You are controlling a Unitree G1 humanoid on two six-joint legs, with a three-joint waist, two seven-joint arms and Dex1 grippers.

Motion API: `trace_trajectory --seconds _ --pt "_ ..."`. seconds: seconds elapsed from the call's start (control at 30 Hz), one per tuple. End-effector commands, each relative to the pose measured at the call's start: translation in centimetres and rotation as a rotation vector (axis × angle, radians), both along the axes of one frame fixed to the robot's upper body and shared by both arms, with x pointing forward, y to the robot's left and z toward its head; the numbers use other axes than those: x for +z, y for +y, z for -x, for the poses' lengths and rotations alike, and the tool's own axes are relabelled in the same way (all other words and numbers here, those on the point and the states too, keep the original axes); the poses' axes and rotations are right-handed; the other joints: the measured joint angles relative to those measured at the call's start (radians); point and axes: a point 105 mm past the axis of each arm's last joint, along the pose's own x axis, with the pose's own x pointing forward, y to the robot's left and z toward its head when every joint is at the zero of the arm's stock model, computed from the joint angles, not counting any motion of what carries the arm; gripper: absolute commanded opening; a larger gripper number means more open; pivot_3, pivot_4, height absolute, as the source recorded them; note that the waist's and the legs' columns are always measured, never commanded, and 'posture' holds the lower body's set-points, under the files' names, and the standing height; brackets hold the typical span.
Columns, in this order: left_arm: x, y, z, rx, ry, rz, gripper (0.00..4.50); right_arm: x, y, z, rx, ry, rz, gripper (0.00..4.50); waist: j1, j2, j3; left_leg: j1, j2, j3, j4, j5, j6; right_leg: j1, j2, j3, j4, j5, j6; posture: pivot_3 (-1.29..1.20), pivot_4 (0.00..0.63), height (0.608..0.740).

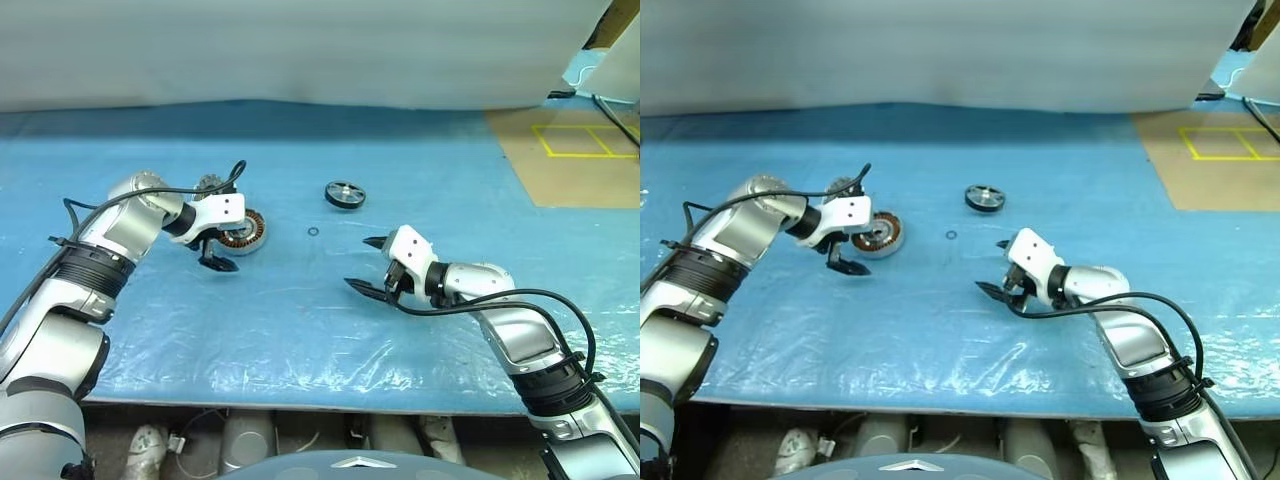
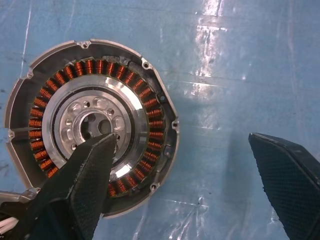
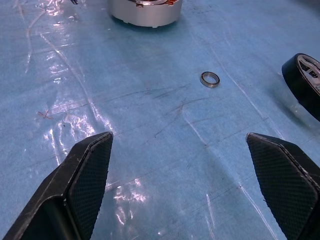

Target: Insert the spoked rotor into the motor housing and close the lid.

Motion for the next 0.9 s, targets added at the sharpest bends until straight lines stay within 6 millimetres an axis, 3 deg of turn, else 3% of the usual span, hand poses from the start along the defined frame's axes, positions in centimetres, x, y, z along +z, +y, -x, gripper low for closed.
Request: trace_trajectory --seconds 0.03,0.27,0.6,0.9 --pt "0.0 0.5 -0.7 0.009 -0.039 -0.042 4.46 1.0 0.3 0.0 0.011 -0.047 -0.003 4.50 0.000 0.000 0.000 0.000 0.000 0.000 0.000 0.000 0.000 0.000 0.000 0.000 0.000 -0.001 0.001 0.00 0.150 0.740" --pt "0.7 0.9 -0.8 -0.059 -0.096 -0.081 4.46 0.8 0.2 0.3 0.013 -0.041 -0.002 4.50 -0.002 0.000 0.000 -0.001 0.000 -0.001 0.000 0.000 0.000 0.000 0.000 -0.001 0.000 -0.003 0.003 0.00 0.150 0.740" --pt "1.5 -1.1 -0.5 -0.160 -0.145 0.046 4.46 0.6 0.2 0.3 0.002 -0.041 -0.001 4.50 -0.001 0.000 0.000 -0.005 0.002 -0.001 0.000 0.000 0.000 0.000 0.000 -0.007 0.000 -0.009 -0.002 0.00 0.150 0.740" --pt "2.1 -0.4 0.1 -0.151 -0.117 0.065 4.46 0.2 0.2 0.8 -0.007 -0.033 0.004 4.50 -0.004 0.000 0.000 -0.005 0.003 -0.001 -0.002 0.000 0.000 0.000 0.000 -0.009 0.000 -0.010 -0.003 0.00 0.150 0.740"
